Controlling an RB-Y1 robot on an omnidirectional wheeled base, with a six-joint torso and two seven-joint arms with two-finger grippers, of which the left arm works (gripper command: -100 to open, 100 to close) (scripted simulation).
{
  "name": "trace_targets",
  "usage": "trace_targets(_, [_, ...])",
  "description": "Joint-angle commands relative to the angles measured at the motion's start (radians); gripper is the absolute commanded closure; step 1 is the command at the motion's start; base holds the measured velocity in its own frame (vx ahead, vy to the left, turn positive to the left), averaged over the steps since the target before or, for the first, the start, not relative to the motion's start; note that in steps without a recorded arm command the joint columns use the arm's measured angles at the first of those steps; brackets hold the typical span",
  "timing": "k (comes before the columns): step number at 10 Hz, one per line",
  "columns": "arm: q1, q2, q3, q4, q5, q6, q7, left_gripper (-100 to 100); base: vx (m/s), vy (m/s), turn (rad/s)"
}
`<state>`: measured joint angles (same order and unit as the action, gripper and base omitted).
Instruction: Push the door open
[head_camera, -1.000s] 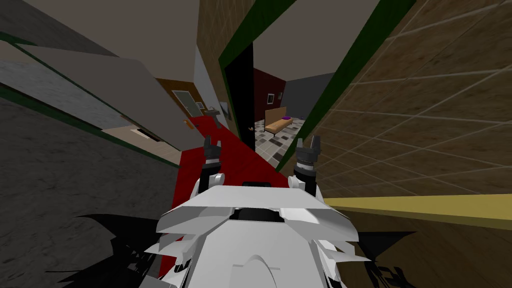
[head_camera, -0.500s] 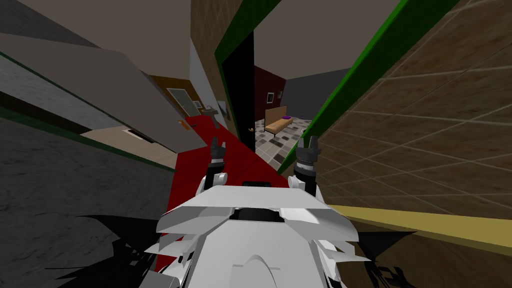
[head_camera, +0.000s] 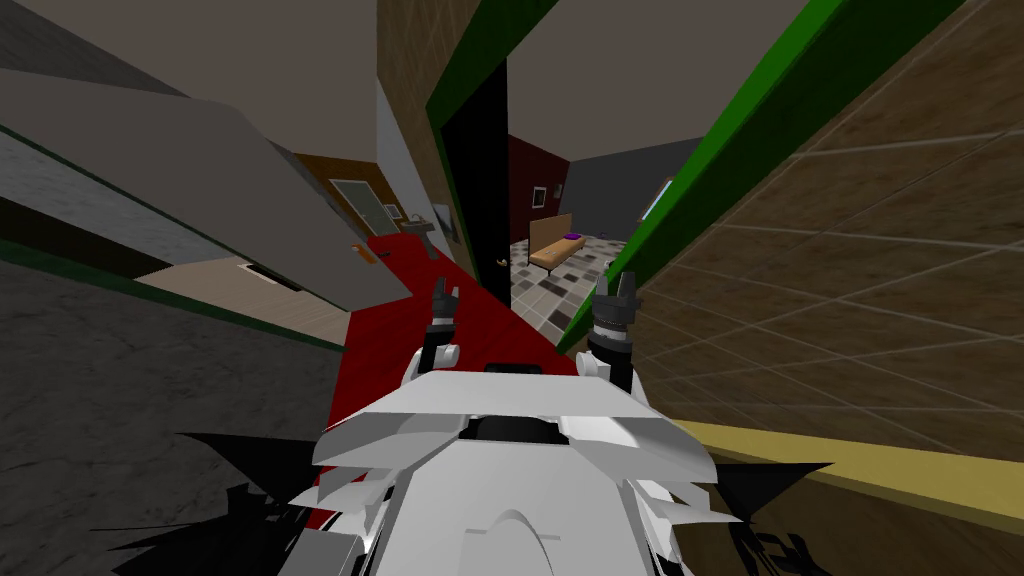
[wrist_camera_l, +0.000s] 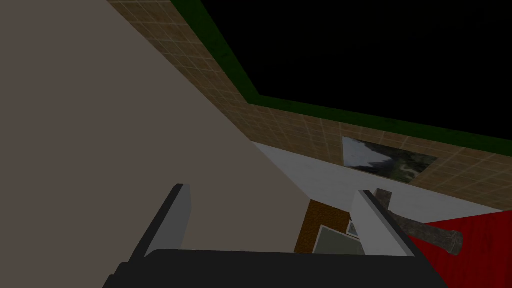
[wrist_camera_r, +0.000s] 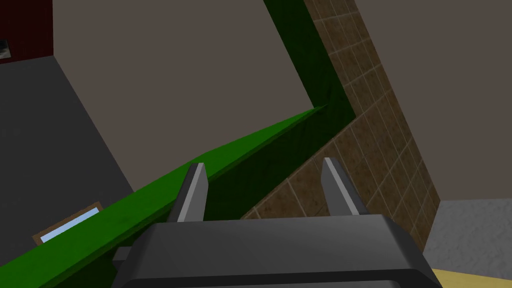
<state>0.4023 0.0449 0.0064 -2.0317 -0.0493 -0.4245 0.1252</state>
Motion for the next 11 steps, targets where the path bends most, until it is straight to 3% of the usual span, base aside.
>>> trace_targets(1, [-0.012, 0.005, -0.010, 0.028, -0.004, -0.007, 0.003, -100, 0.122, 0.056, -0.018])
trace_targets(11, [-0.098, 0.032, -0.070, 0.236, -0.029, -0.069, 0.027, -100, 0.097, 0.049, -0.025])
